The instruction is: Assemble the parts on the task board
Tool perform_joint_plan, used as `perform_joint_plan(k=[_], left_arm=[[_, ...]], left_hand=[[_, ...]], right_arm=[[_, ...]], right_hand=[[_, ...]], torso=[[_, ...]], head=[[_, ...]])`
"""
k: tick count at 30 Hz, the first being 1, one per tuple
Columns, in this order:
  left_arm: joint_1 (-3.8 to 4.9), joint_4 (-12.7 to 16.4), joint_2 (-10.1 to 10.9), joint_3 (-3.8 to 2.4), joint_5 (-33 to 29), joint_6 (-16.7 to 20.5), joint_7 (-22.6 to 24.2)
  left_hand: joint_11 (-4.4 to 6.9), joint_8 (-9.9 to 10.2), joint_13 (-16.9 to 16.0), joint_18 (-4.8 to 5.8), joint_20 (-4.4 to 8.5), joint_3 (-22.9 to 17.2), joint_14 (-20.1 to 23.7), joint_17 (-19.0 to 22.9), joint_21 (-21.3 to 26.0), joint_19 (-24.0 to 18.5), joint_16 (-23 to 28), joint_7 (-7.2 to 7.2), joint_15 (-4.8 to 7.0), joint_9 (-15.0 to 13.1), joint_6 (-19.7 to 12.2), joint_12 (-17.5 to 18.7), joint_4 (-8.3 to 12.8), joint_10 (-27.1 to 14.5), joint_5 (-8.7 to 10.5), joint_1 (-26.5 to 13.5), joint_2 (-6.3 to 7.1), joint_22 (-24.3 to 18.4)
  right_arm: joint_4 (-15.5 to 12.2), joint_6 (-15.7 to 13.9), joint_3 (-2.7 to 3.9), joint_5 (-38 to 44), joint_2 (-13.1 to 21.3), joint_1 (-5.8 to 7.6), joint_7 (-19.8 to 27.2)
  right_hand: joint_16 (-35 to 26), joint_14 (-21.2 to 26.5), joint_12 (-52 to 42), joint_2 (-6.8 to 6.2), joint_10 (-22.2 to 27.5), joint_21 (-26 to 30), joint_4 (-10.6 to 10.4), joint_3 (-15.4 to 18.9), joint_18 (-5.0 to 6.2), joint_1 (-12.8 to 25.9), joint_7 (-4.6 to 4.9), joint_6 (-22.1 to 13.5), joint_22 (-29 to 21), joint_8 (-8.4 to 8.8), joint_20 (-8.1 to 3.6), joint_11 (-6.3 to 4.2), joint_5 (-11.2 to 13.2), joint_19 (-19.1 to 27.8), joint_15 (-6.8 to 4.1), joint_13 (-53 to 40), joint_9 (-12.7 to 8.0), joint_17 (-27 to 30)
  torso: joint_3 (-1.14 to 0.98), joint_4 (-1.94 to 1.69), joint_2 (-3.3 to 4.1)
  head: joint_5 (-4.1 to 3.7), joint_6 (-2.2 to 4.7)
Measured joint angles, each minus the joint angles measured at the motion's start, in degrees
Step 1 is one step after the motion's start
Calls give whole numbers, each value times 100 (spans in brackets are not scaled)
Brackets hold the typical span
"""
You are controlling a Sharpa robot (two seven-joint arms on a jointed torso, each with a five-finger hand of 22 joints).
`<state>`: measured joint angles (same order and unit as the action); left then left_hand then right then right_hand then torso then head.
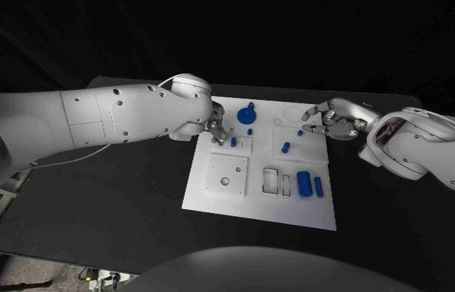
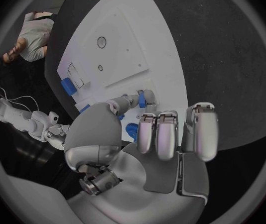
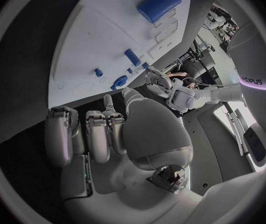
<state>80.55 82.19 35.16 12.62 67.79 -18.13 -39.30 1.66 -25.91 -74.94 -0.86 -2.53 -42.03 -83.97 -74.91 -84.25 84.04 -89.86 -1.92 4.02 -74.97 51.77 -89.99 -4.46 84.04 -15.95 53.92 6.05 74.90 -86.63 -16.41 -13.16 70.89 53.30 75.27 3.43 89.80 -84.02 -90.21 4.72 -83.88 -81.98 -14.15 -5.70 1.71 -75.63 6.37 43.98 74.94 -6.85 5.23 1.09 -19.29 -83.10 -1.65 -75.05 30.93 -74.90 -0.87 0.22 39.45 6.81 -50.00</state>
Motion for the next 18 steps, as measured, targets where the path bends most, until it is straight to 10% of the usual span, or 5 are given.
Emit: perform_joint_plan(k=[18], left_arm=[[7, 5, -14, 0, 80, 9, 1]], left_hand=[[-1, 90, 0, 0, 0, 102, 0, 0, 22, 0, 0, -30, -1, 13, -73, 0, -212, 0, 252, -254, -76, 0]], right_arm=[[12, 6, 0, 0, -11, -8, -2]], right_hand=[[0, 0, -2, 0, 0, 0, 17, -17, 0, 0, -18, 18, -1, 0, 0, 0, 0, 0, 0, -1, 0, 0]], torso=[[-1, 1, -1]], head=[[22, 0]])
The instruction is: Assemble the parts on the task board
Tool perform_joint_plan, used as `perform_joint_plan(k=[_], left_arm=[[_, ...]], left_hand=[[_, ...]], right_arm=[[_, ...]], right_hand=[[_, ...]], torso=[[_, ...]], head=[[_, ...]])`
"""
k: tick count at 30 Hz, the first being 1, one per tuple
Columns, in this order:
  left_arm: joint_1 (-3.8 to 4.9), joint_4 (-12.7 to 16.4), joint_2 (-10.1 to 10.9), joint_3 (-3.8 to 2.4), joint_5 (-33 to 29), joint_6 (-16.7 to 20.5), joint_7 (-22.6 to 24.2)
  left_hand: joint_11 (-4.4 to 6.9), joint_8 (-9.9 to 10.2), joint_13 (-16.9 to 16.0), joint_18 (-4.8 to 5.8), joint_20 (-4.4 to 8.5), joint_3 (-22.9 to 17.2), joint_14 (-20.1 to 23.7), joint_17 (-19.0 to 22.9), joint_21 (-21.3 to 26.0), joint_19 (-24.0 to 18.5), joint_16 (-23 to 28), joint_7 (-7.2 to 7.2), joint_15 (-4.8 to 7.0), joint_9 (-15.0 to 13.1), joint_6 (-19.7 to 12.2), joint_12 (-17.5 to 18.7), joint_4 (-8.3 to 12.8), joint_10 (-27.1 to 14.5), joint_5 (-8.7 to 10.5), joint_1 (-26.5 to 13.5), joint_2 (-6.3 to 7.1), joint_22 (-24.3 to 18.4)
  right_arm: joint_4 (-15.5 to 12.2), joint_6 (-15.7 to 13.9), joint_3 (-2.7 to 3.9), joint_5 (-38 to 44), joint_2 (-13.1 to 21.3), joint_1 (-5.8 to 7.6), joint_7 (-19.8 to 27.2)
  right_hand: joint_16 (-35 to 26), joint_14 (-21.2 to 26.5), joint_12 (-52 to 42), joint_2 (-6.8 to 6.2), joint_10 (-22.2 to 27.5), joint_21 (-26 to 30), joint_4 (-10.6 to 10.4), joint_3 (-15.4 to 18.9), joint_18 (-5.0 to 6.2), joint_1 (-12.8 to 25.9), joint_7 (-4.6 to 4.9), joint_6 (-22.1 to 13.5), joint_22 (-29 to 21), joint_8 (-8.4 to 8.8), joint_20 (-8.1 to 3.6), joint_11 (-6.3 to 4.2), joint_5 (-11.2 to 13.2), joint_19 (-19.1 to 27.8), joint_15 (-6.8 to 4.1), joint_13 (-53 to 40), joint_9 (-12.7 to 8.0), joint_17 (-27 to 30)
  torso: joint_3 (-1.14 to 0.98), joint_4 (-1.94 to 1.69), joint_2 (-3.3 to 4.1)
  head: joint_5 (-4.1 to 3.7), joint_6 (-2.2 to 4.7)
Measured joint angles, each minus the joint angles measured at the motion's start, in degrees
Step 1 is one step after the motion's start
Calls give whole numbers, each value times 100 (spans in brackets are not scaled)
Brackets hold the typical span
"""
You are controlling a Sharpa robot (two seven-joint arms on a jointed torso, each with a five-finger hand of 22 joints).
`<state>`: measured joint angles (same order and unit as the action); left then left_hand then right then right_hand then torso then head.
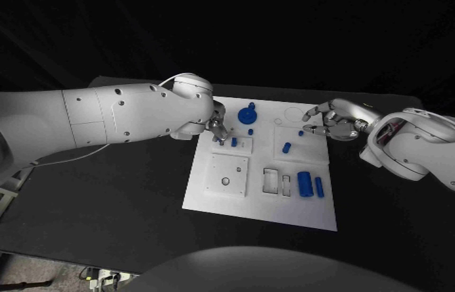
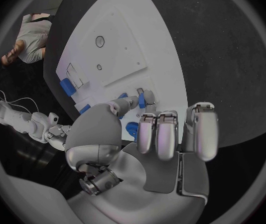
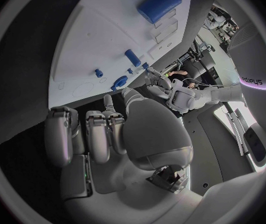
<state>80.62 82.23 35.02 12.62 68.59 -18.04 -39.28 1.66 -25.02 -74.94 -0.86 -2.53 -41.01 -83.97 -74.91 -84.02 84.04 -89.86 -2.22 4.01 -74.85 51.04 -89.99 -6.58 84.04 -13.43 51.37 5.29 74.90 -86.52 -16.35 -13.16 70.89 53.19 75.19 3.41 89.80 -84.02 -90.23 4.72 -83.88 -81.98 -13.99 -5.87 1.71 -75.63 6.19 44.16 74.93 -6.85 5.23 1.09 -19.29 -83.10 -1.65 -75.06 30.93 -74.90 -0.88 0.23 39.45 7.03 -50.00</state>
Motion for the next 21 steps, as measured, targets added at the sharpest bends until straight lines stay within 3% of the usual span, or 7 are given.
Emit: perform_joint_plan(k=[21], left_arm=[[-2, -8, -23, 3, -11, 11, 0]], left_hand=[[0, 30, 0, 0, 0, 45, 0, 0, 27, 0, 0, -21, 0, 12, -19, 0, -45, 0, 0, -23, -23, 0]], right_arm=[[14, 6, 0, 0, -21, -4, -4]], right_hand=[[0, 0, -7, 0, 0, 0, 0, 0, 0, 0, 0, 0, -1, 0, 0, 0, 0, 0, 0, 1, 0, -4]], torso=[[1, 0, 1]], head=[[21, 0]])
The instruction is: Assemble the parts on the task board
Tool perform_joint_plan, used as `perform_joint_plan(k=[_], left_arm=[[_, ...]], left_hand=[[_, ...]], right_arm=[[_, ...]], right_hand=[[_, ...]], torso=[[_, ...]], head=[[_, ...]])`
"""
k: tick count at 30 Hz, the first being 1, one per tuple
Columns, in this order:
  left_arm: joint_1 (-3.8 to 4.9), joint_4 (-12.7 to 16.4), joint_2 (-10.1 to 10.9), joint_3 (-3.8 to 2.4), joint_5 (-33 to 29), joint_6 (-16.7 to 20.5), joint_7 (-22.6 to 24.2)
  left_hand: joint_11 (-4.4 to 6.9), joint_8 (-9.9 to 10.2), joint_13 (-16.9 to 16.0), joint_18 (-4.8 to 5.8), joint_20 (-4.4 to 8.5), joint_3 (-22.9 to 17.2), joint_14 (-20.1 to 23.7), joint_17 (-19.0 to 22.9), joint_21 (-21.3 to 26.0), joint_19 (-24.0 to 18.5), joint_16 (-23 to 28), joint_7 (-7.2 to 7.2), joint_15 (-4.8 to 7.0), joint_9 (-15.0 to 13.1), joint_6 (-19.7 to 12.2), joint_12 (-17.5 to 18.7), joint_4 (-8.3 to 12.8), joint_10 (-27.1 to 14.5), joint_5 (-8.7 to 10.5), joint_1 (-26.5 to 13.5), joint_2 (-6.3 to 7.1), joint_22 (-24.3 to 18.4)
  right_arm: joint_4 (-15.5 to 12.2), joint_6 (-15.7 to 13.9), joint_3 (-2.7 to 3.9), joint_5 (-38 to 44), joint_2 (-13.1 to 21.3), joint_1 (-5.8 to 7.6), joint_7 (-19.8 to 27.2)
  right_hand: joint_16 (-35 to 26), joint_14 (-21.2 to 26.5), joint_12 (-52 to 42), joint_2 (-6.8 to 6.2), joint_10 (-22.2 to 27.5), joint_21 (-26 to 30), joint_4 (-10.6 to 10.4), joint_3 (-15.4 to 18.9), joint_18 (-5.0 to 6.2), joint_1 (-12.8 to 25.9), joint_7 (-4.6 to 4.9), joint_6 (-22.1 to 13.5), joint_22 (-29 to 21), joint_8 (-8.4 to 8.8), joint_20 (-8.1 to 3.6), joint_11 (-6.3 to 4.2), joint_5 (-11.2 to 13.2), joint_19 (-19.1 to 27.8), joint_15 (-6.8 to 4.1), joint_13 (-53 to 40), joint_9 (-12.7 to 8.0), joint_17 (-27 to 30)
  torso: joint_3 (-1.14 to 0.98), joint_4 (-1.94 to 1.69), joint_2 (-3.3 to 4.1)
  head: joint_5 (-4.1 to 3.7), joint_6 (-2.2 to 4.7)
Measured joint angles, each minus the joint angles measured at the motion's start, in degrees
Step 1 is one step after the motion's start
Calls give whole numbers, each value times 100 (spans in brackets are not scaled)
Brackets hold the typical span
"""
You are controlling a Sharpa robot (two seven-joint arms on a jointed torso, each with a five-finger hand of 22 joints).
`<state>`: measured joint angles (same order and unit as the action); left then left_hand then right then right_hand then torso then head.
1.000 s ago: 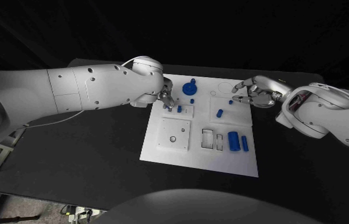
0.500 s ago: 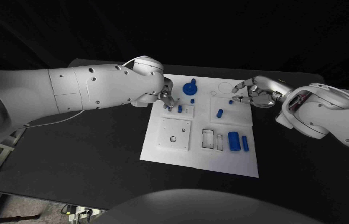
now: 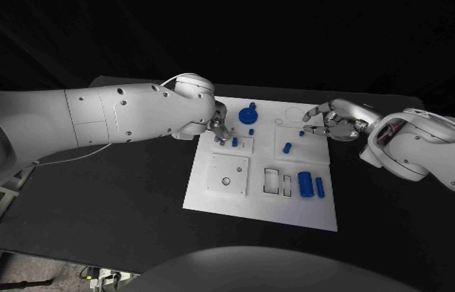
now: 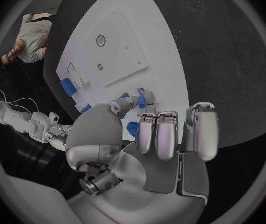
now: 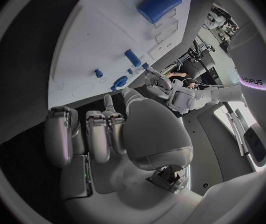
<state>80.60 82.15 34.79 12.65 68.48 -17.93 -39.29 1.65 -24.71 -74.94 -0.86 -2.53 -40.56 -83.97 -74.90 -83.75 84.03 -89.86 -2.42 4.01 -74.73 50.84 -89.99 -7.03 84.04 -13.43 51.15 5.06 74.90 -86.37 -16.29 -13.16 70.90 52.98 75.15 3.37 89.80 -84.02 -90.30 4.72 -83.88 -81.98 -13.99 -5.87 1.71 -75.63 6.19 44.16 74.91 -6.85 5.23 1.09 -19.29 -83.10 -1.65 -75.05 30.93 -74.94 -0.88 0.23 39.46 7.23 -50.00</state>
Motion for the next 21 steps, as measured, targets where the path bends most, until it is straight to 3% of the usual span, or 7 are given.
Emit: perform_joint_plan(k=[21], left_arm=[[-8, -22, -32, 4, 0, -7, -3]], left_hand=[[0, -1, 0, 0, 0, 0, 0, -4, 0, 0, 0, 0, 0, 0, 0, 0, 0, 0, 0, 0, 0, 0]], right_arm=[[-3, 1, 0, 0, 8, -3, -3]], right_hand=[[0, 0, -1, 0, 0, 0, 0, 0, 0, 0, 0, 0, -1, 0, 0, 0, 0, 0, 0, -3, 0, 1]], torso=[[0, 0, 1]], head=[[-1, 0]])
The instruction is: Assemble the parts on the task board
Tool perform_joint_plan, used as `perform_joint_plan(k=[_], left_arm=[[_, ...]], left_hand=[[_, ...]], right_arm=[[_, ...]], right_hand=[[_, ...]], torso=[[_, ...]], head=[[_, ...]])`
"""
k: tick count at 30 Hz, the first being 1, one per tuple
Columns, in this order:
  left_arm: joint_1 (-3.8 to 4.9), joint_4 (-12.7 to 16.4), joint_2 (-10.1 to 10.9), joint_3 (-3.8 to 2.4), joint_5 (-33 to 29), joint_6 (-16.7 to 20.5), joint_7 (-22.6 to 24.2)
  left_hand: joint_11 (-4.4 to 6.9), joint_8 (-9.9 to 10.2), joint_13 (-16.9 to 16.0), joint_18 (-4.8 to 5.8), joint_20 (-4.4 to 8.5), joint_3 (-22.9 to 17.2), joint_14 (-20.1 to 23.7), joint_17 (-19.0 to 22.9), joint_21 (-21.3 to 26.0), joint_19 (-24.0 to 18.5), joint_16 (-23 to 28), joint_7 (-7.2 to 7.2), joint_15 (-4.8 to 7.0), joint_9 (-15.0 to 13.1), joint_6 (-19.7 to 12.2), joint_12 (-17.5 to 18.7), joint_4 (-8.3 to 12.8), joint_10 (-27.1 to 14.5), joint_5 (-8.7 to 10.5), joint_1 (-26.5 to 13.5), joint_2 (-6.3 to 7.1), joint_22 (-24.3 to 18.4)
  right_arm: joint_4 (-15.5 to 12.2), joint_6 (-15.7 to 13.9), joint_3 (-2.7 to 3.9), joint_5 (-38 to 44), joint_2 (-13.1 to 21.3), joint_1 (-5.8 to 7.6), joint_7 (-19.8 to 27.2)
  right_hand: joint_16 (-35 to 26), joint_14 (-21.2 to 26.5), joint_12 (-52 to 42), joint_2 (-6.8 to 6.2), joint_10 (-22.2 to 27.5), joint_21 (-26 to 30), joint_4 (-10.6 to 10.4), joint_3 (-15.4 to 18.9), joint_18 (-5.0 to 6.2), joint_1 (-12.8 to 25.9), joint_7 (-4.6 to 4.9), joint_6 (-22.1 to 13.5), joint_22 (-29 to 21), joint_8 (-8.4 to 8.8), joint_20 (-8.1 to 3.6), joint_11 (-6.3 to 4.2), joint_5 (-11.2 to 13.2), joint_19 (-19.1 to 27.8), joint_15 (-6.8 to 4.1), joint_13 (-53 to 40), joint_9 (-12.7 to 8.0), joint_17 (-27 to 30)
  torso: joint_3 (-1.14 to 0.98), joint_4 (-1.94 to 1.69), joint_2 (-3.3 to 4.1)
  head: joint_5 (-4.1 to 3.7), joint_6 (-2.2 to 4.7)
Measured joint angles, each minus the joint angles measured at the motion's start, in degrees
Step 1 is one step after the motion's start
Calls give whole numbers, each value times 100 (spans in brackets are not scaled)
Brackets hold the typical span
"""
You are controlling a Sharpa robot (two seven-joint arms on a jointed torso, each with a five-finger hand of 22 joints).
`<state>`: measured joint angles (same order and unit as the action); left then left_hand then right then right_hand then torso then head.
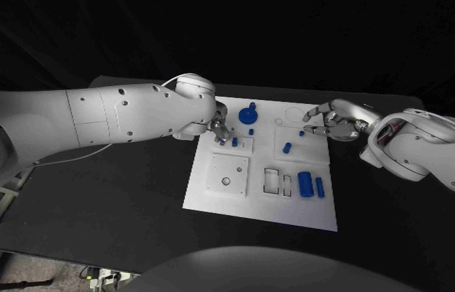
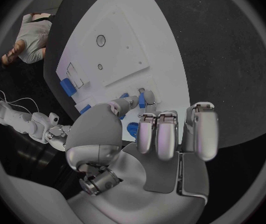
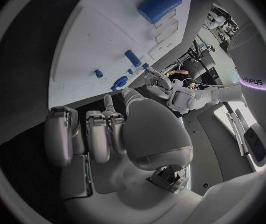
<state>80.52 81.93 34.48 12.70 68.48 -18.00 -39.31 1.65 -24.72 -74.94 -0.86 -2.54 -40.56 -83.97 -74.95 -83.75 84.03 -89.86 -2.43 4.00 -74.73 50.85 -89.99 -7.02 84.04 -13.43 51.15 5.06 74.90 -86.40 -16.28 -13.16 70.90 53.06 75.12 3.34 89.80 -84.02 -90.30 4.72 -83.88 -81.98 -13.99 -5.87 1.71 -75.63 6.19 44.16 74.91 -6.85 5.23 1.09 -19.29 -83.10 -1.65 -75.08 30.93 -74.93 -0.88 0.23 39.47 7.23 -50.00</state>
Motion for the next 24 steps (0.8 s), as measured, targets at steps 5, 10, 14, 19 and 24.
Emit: perform_joint_plan(k=[5, 10, 14, 19, 24], left_arm=[[-3, 0, 1, 1, -1, -2, -1], [-4, 3, 7, 2, -2, -5, -2], [-6, 8, 20, 3, -2, -7, -3], [-13, 9, 33, 4, -2, -9, -4], [-24, 0, 37, 5, -2, -9, -5]], left_hand=[[0, 0, 0, -1, 0, 0, 0, 0, 0, 0, 0, 0, 0, 0, 0, 0, 0, 0, 0, 0, 0, 0], [0, 21, 0, 0, 0, 0, 0, 1, 0, 0, 0, 0, 0, 6, 0, 0, 0, 0, 0, 0, 0, 0], [0, 21, 0, -1, 0, 0, 0, 1, 17, 0, 0, 0, 0, 7, 0, 0, 0, 0, 0, -13, -13, 0], [0, 21, 0, 0, 0, 19, 0, 1, 21, 0, 0, 0, 0, 7, 0, 0, -19, 0, 0, -23, -23, 0], [0, 21, 0, 0, 0, 19, 0, 2, 55, 0, 0, 0, 0, 7, 0, 0, -19, 0, 0, -22, -23, 0]], right_arm=[[2, 0, 0, 0, -2, -5, 0], [3, 0, 0, 0, -4, -9, 0], [3, 0, 0, 0, -4, -12, -2], [3, 2, 0, 0, -2, -13, -5], [2, 3, 0, 0, -2, -14, -8]], right_hand=[[0, 0, 0, 0, 0, 0, 0, 0, 0, 0, 0, 0, 0, 0, 0, 0, 0, 0, 0, -2, 0, 0], [0, 0, 0, 0, 0, 0, 0, 0, 0, 0, 0, 0, 0, 0, 0, 0, 0, 0, 0, 3, 0, 1], [0, 0, 0, 0, 0, 0, 0, 0, 0, 0, 0, 0, 3, 0, 0, 0, 0, 0, 0, 3, -3, 1], [0, 0, -1, 0, 0, 0, 0, 0, 0, 0, 0, 0, 4, 0, 0, 0, 0, 0, 0, 3, -6, 1], [0, 0, -6, 0, 0, 0, 0, 0, 0, 0, 0, 0, 4, 0, 0, 0, 0, 0, 0, 3, -6, 1]], torso=[[0, 0, 0], [0, -1, 0], [0, -2, 0], [0, -2, -1], [-1, 0, -1]], head=[[5, 0], [12, 0], [18, 0], [21, 0], [25, 0]])
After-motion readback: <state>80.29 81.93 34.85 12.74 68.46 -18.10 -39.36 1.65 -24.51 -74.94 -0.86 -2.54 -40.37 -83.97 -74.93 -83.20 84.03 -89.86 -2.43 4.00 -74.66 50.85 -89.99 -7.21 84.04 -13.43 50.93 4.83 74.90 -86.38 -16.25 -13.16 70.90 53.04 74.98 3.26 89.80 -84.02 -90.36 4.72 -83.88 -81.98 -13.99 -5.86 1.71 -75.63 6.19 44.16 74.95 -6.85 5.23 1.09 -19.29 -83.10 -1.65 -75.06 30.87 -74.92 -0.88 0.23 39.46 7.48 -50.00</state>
